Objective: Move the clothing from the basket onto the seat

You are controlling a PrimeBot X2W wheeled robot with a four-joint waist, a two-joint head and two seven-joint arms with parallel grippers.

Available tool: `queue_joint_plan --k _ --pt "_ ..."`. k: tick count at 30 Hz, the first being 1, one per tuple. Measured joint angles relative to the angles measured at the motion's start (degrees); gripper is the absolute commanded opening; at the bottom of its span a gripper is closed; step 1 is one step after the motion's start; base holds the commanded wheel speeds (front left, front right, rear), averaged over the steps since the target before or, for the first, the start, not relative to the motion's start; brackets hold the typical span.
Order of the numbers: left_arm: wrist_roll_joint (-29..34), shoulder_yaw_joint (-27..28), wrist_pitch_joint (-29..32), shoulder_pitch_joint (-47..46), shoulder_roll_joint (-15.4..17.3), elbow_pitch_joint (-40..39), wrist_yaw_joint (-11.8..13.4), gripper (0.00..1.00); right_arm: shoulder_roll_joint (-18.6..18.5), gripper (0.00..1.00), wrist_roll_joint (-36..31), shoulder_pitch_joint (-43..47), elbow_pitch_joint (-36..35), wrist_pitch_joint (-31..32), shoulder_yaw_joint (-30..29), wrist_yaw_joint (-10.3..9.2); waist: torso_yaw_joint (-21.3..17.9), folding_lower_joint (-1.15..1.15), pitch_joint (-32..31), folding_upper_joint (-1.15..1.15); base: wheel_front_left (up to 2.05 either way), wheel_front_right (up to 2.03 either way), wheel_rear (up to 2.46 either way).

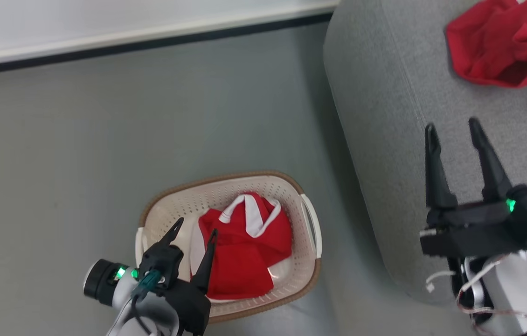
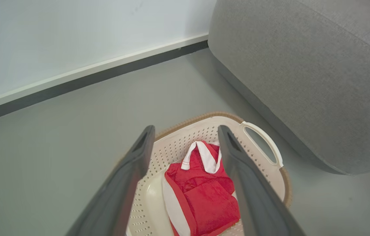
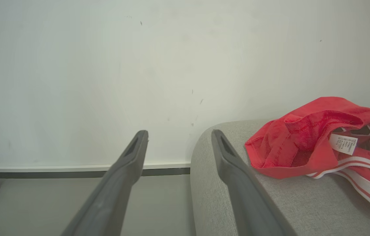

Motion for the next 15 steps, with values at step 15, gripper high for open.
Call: queue_joint_plan --k 15 --pt "3.15 -2.69 4.44 -10.59 -0.82 12.95 -1.54 1.0 1.58 1.0 -0.55 -16.68 -0.23 -0.01 -0.09 1.9 -4.32 0.0 12.07 0.0 0.0 0.0 0.0"
